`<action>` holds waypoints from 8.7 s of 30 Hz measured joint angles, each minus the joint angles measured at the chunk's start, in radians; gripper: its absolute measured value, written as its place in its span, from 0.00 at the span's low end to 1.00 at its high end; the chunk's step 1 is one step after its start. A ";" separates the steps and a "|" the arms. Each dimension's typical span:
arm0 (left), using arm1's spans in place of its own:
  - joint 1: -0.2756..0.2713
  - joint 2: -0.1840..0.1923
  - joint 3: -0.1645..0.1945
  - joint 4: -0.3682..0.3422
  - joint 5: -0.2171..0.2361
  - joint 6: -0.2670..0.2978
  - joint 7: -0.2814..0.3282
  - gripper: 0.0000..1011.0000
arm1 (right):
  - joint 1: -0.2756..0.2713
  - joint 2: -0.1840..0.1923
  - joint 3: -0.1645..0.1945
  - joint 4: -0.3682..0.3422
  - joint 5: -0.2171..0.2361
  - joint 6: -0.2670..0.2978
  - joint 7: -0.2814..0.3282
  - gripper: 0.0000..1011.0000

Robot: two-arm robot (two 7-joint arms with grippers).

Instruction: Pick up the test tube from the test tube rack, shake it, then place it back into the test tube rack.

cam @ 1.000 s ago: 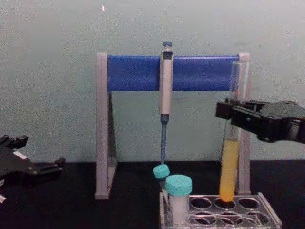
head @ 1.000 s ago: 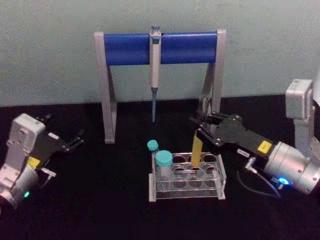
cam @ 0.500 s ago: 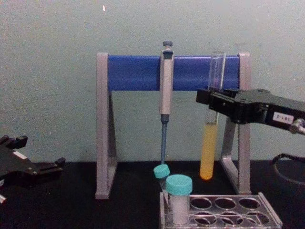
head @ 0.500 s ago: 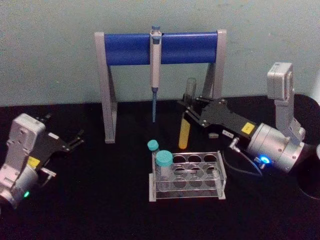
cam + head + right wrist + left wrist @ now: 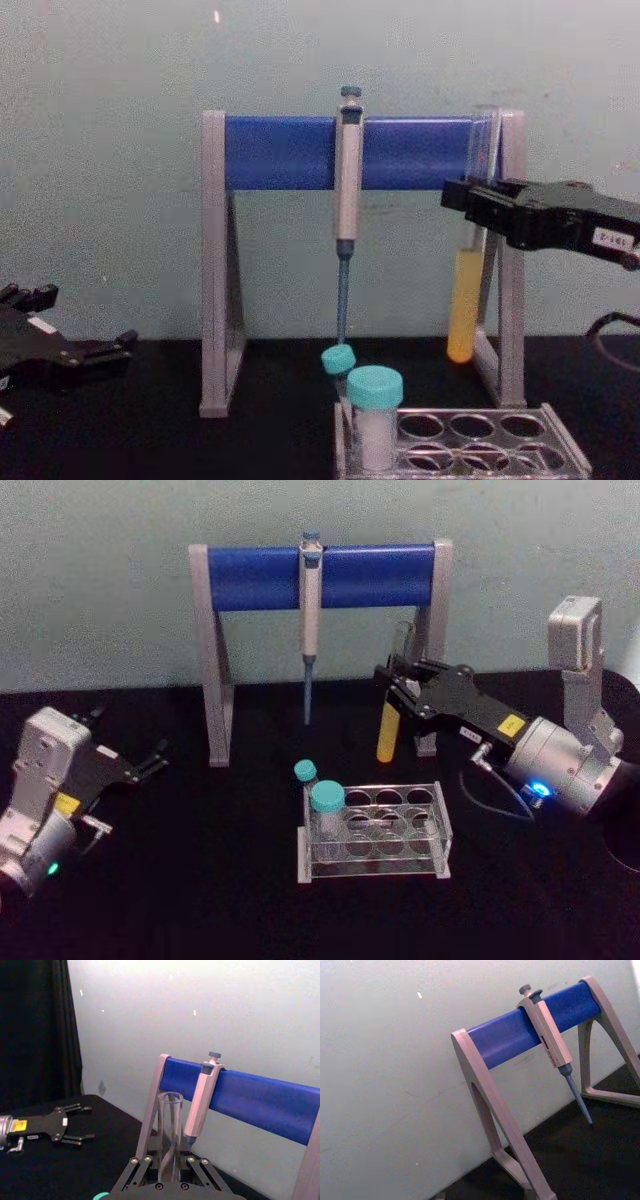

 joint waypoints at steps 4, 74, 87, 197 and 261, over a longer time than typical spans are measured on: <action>0.000 0.000 0.000 0.000 0.000 0.000 0.000 1.00 | -0.003 0.001 0.005 -0.003 0.000 0.000 0.000 0.22; 0.000 0.000 0.000 0.000 0.000 0.000 0.000 1.00 | 0.009 -0.008 -0.013 0.025 0.017 -0.005 0.028 0.22; 0.000 0.000 0.000 0.000 0.000 0.000 0.000 1.00 | 0.001 -0.007 -0.007 0.018 0.018 -0.003 0.023 0.22; 0.000 0.000 0.000 0.000 0.000 0.000 0.000 1.00 | -0.075 0.022 -0.014 0.033 0.013 -0.004 0.046 0.22; 0.000 0.000 0.000 0.000 0.000 0.000 0.000 1.00 | -0.066 -0.005 -0.031 0.104 -0.008 0.010 0.042 0.39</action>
